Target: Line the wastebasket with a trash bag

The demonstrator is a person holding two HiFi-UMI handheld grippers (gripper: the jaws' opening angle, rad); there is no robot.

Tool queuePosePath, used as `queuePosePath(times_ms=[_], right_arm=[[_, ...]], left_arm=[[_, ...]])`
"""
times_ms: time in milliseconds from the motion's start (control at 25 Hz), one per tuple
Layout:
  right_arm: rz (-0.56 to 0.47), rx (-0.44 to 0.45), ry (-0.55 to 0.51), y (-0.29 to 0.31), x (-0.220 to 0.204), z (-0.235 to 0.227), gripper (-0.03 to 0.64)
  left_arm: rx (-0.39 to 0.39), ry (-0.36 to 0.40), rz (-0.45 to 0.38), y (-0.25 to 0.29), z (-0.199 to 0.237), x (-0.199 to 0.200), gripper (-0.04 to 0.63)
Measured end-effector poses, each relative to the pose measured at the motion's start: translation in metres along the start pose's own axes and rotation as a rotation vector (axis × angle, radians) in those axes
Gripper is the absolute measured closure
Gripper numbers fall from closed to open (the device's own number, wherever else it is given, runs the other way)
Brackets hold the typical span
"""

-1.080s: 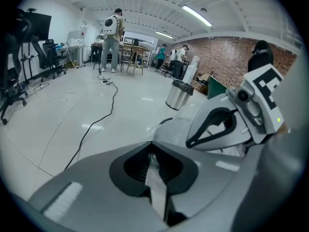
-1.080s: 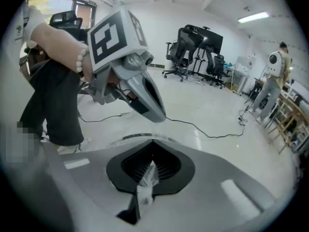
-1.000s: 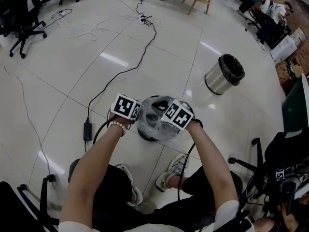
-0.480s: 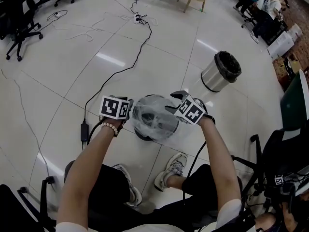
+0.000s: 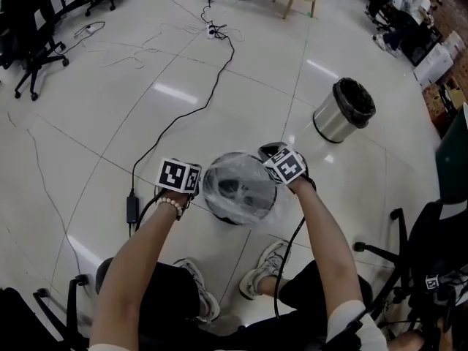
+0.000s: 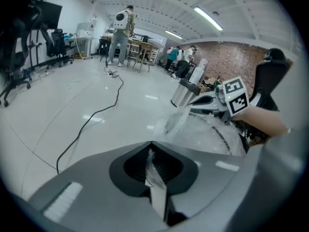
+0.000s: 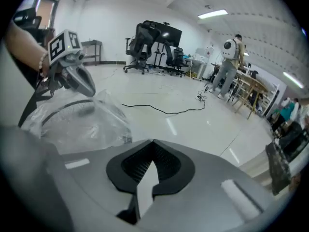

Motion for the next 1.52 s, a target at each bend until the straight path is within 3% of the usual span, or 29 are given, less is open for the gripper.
queuePosePath(times_ms=[200,280,360,520,640,720,800,880,960,1040,1160,1360,1440,1520], right_arm=[[-0.050,0.020,0.100,0.027,-0.009,-0.018,0.615],[-0.031,0.035,0.111,0.035,-0.014,-0.022,0.615],[-0.009,0.092,0.126,0.039,-0.021,-0.023,0.617],[0.053,0.257,0.131,0.035,-0.039,-0.015,0.611],[0.069,0.318,0.231,0.020,-0.049,-0.015,0.493],[0.079,0.297,0.265,0.005,-0.052,-0.019,0.480],[0.088,0.231,0.277,-0.012,-0.057,-0.026,0.427],[0.065,0.150,0.305,-0.032,-0.061,-0.035,0.397],[0.022,0.105,0.329,-0.055,-0.060,-0.040,0.397],[-0.021,0.088,0.330,-0.077,-0.058,-0.034,0.400],[-0.094,0.088,0.346,-0.103,-0.053,-0.014,0.402],[-0.164,0.044,0.380,-0.125,-0.055,0.021,0.402],[-0.188,0.020,0.415,-0.132,-0.060,0.033,0.420],[-0.196,0.023,0.441,-0.137,-0.065,0.047,0.446]], left_arm=[[0.037,-0.093,-0.046,0.031,0.009,-0.006,0.583],[0.024,-0.081,-0.007,0.041,0.009,-0.013,0.583],[-0.015,-0.051,0.054,0.046,0.009,-0.025,0.583],[-0.098,-0.120,0.062,0.039,0.011,-0.037,0.571],[-0.141,-0.117,0.113,0.030,0.008,-0.044,0.524],[-0.111,-0.152,0.117,0.021,0.016,-0.050,0.457],[-0.033,-0.228,0.064,0.006,0.030,-0.056,0.368],[0.028,-0.284,0.000,-0.010,0.039,-0.058,0.368],[0.036,-0.292,-0.020,-0.023,0.036,-0.060,0.368],[0.032,-0.297,-0.057,-0.036,0.027,-0.060,0.368],[0.049,-0.370,-0.164,-0.058,0.018,-0.055,0.368],[0.118,-0.478,-0.210,-0.082,0.016,-0.075,0.365],[0.104,-0.542,-0.274,-0.088,0.010,-0.074,0.368],[0.053,-0.572,-0.270,-0.082,-0.005,-0.066,0.373]])
Point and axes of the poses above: the fingertips, and each gripper's own axes: y forward along the fingers, z to its left, x out of its top, the point moved 7 cm from there along -y, backward along the fingers, and after that the axes turned 9 degrees about -z, right-handed, at the moved point
